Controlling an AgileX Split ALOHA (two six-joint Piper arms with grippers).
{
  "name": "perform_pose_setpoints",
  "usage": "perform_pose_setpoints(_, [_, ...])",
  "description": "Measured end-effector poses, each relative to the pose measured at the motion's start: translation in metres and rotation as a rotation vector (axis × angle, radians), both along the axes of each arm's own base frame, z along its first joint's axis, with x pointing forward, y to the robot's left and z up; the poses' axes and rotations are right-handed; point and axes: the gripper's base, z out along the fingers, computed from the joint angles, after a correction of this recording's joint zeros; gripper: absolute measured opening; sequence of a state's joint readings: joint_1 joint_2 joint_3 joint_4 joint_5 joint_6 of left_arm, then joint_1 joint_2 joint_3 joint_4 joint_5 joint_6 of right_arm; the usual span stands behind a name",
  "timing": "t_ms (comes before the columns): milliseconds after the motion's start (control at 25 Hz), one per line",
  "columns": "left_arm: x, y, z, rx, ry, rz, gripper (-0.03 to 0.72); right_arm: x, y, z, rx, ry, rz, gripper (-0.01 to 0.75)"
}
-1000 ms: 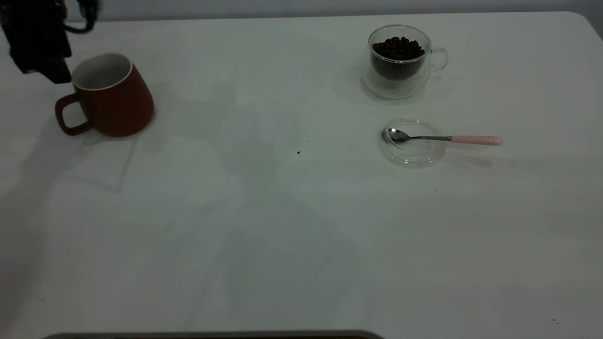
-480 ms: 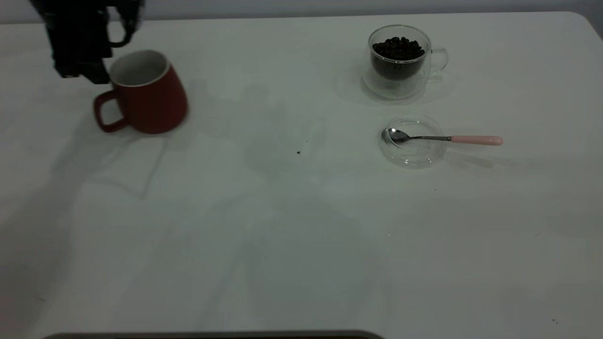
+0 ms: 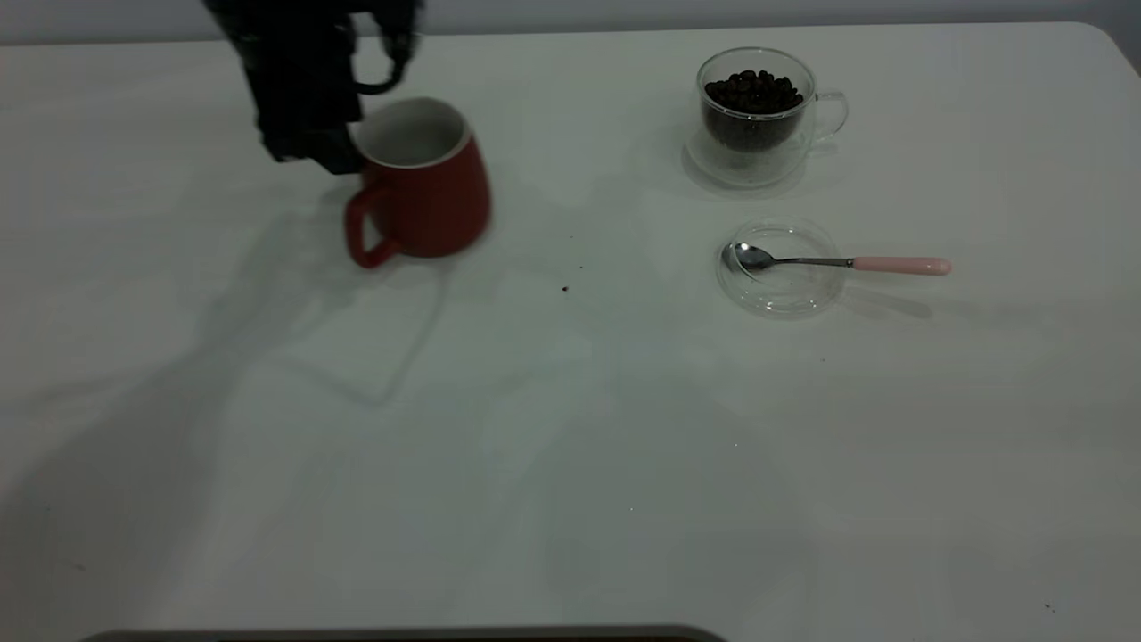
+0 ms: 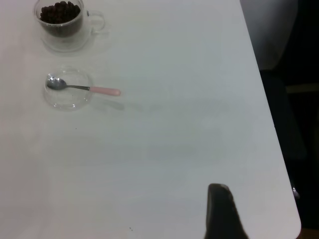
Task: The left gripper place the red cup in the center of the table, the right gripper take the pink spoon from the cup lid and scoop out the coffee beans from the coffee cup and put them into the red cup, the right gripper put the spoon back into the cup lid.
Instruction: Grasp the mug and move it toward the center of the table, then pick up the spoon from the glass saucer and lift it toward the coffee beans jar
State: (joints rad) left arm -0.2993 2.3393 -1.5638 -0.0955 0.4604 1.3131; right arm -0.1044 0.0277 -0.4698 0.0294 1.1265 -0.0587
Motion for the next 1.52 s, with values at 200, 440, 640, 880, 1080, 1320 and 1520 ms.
perform_pose_setpoints(200, [-0.006,-0.025,-0.007,-0.014,-0.017,-0.043,0.492,0.000,0.000,0.000,0.000,0.000,0.000,0.488])
perform_pose_setpoints(440, [-0.006,-0.031,0.000,-0.045,-0.039,-0.013,0.492,0.000,0.000,0.000,0.000,0.000,0.000,0.488])
perform_pose_setpoints(640, [-0.003,-0.013,0.035,-0.098,-0.013,0.187,0.492,0.000,0.000,0.000,0.000,0.000,0.000,0.488])
perform_pose_setpoints(880, [-0.010,0.036,0.108,-0.184,0.053,0.604,0.492,0.000,0.000,0.000,0.001,0.000,0.000,0.488])
perform_pose_setpoints(1080, [-0.040,0.077,0.165,-0.135,0.153,0.914,0.492,0.000,0.000,0.000,0.001,0.000,0.000,0.488])
perform_pose_setpoints(1320, [-0.085,0.111,0.239,-0.077,0.080,1.178,0.492,0.000,0.000,0.000,0.001,0.000,0.000,0.488])
perform_pose_setpoints(1520, [-0.123,0.121,0.299,-0.157,-0.106,1.206,0.492,0.000,0.000,0.000,0.001,0.000,0.000,0.488])
